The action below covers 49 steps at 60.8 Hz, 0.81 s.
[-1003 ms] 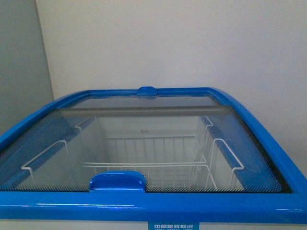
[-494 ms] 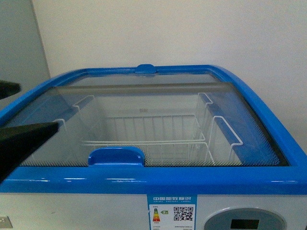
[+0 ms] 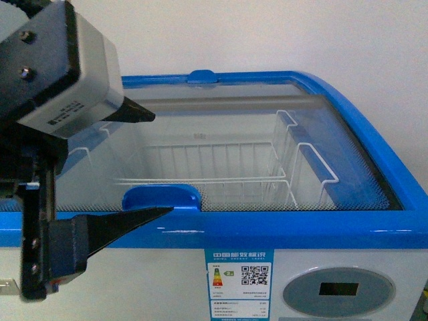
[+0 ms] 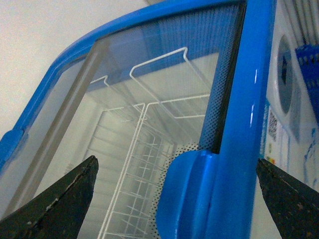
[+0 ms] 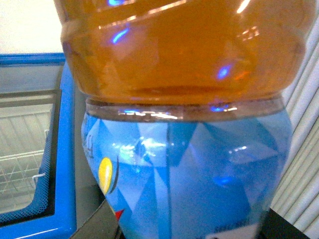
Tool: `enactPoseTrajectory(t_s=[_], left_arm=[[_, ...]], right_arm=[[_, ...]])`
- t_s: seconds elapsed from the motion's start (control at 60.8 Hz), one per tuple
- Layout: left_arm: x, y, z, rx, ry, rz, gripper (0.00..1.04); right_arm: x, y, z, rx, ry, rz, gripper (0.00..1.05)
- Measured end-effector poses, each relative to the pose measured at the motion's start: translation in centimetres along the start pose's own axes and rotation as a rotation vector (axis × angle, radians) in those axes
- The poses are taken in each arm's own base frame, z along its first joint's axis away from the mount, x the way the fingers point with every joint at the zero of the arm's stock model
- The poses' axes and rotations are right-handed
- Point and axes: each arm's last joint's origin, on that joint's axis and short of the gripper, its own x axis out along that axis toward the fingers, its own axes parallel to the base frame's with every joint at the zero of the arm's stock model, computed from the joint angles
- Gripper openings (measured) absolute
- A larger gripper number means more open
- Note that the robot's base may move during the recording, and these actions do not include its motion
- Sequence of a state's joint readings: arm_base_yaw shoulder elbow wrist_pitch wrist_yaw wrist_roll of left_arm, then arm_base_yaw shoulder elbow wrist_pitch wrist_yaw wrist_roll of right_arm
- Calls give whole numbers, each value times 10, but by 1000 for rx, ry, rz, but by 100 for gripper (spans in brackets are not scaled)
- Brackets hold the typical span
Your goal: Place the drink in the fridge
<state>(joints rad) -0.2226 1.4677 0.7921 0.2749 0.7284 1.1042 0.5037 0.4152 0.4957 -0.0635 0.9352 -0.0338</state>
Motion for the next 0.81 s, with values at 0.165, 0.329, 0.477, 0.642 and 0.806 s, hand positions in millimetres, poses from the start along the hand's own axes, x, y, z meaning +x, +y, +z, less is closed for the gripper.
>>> enactPoseTrajectory(t_s=[0.165, 0.329, 0.477, 0.642, 0.806], left_arm=[[14, 4, -2, 76, 18, -36, 97], [26, 8, -5, 128, 43, -40, 97], [36, 15, -12, 163, 72, -20, 97], [50, 25, -19, 200, 62, 0, 97], [73, 60, -25, 291, 98, 129, 97]], right_arm=[[0, 0, 0, 0, 0, 0, 36], [0, 0, 0, 0, 0, 0, 36], [0, 0, 0, 0, 0, 0, 36], [0, 0, 0, 0, 0, 0, 36], [0, 0, 0, 0, 0, 0, 36]])
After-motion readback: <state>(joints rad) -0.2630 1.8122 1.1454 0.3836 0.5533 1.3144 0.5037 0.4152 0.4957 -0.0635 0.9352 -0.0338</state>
